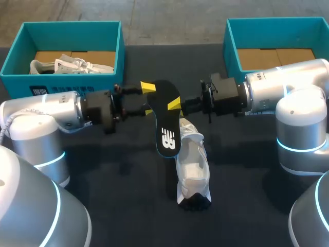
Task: Take the shoe out of the shoebox, open the shoe tongue, remove and reinsert the insole, then place the shoe into the shoebox
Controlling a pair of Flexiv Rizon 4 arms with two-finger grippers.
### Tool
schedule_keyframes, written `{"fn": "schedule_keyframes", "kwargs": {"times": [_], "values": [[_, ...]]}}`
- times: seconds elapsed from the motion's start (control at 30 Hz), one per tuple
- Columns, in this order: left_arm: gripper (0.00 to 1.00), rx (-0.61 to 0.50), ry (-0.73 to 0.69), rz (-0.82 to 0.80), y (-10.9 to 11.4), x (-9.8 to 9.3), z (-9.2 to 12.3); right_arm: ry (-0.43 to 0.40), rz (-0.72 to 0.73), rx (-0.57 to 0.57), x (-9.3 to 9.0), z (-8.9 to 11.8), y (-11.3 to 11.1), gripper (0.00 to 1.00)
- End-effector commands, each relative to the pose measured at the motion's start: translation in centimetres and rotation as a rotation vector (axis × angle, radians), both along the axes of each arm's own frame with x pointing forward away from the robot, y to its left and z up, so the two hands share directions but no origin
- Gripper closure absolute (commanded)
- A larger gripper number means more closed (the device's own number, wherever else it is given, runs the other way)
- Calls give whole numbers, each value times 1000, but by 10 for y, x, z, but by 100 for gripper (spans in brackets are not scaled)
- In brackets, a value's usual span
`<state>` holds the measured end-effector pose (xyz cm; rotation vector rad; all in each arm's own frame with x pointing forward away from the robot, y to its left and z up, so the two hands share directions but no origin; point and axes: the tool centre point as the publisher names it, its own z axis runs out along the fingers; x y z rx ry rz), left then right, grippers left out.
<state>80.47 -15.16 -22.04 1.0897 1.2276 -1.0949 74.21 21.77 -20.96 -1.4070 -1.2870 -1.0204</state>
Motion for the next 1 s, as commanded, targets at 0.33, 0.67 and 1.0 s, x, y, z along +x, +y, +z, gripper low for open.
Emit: {"fn": "schedule_keyframes", "kwargs": {"times": [0.33, 0.67, 1.0], "values": [[50, -6, 3, 38, -18, 0, -6, 0, -3, -1, 0, 0, 2, 100], [53, -16, 16, 44, -28, -2, -4, 0, -3, -1, 0, 0, 2, 100], [56, -25, 35, 61, -35, -1, -3, 0, -3, -1, 0, 0, 2, 100]]}}
